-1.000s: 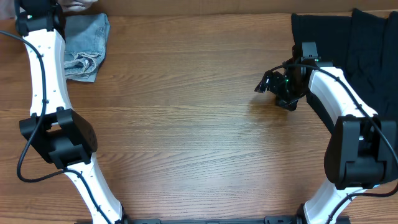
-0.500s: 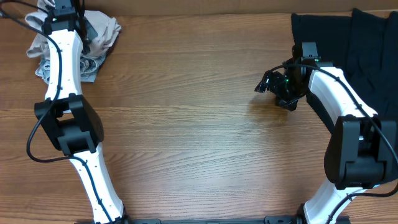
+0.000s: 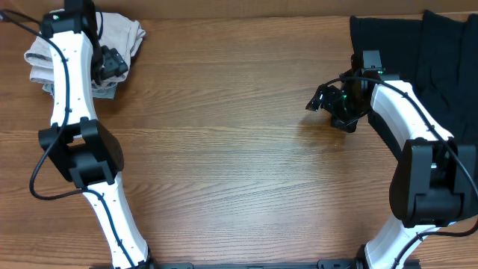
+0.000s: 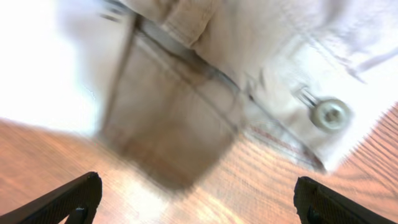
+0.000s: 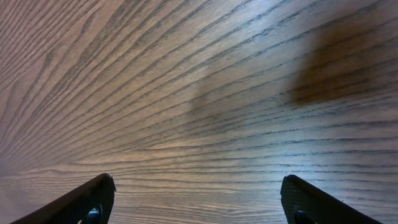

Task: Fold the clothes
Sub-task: 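Lay the beige shorts on top of the denim shorts with left gripper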

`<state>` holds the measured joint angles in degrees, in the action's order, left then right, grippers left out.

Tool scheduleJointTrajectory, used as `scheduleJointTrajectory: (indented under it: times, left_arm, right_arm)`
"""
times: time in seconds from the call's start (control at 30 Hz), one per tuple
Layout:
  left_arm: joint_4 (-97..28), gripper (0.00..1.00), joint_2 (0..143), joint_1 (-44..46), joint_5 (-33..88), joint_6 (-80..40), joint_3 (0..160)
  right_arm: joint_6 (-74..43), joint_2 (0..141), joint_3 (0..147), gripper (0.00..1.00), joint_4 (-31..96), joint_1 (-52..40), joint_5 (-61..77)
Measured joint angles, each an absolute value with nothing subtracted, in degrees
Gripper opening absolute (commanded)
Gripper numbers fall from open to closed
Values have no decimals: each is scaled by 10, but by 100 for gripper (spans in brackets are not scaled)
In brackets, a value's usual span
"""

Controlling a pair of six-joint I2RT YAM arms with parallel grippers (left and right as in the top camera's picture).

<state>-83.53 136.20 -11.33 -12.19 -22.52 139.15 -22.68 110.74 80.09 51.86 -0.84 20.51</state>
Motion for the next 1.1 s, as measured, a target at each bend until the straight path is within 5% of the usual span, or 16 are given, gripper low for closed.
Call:
scheduleJointTrajectory:
  times: [0.07,0.13,0.2,0.33,0.93,1.03,1.1]
  left_arm:
    - [-848,97,1352,-113,-119,-216,1415]
    - [-851,73,1334,-113,-114,-203,1443]
    - [-825,23,1309,-113,-115,-188,1462]
    - [-721,5,1276,-114,-164,-180,1479]
    - [-623,10,1537,-207,-191,-143,1481]
    - [-624,20,1537,-208,-190,-143,1482]
    - [-626,39,1537,-208,-190,-140,1486]
  right_arm:
    - [-227,1107,801,89,518,-8,205]
    - [-227,1107,801,89,519,-8,205]
    - [-227,1107,801,89,519,-8,205]
    - [-227,1107,801,89,518,-8,205]
    - [-227,1107,801,89,518,-8,205]
    - [-227,1107,801,98,518,-8,206]
    - [-225,1107,801,100,518,-8,205]
